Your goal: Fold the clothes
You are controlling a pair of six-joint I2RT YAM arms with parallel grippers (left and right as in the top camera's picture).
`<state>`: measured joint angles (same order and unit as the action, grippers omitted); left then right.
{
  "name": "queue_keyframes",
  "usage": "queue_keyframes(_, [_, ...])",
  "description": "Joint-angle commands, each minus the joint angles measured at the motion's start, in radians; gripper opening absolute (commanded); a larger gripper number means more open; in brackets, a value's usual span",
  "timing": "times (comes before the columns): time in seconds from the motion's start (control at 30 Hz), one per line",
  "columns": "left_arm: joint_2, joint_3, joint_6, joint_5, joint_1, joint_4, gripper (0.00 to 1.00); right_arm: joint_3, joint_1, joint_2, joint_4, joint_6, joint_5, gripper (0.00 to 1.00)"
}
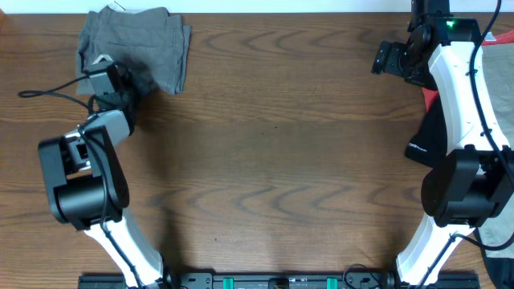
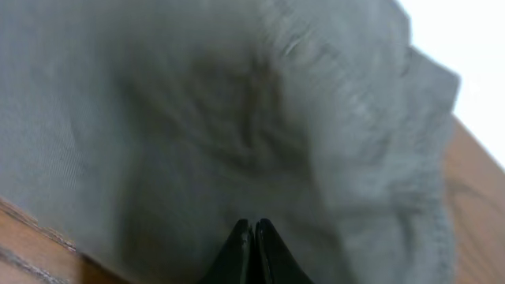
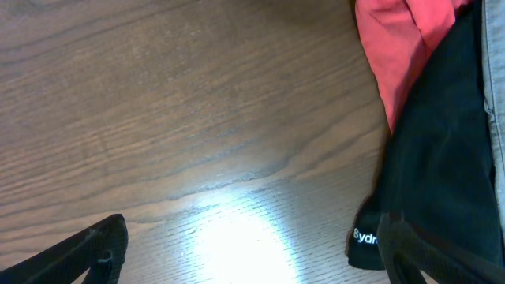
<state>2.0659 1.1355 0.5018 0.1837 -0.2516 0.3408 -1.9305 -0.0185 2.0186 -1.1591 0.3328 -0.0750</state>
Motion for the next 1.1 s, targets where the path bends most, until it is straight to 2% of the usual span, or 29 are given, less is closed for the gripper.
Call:
queue_keyframes(0.0, [0.035,0.001,-0.070,-0.013,0.001,-0.005,0.06,0.005,-0.006,-0.003,-0.001,0.014,0.000,0.99])
queue_keyframes(0.23, [0.028,0.001,-0.128,-0.012,0.000,-0.043,0.06,0.005,-0.006,-0.003,-0.001,0.014,0.000,0.99])
queue_keyframes(0.63, [-0.206,0.001,-0.127,0.038,0.014,-0.059,0.06,0.005,-0.006,-0.003,-0.001,0.014,0.000,0.99])
queue_keyframes(1.07, [-0.059,0.001,-0.124,0.068,0.080,-0.078,0.06,0.005,-0.006,-0.003,-0.001,0.014,0.000,0.99])
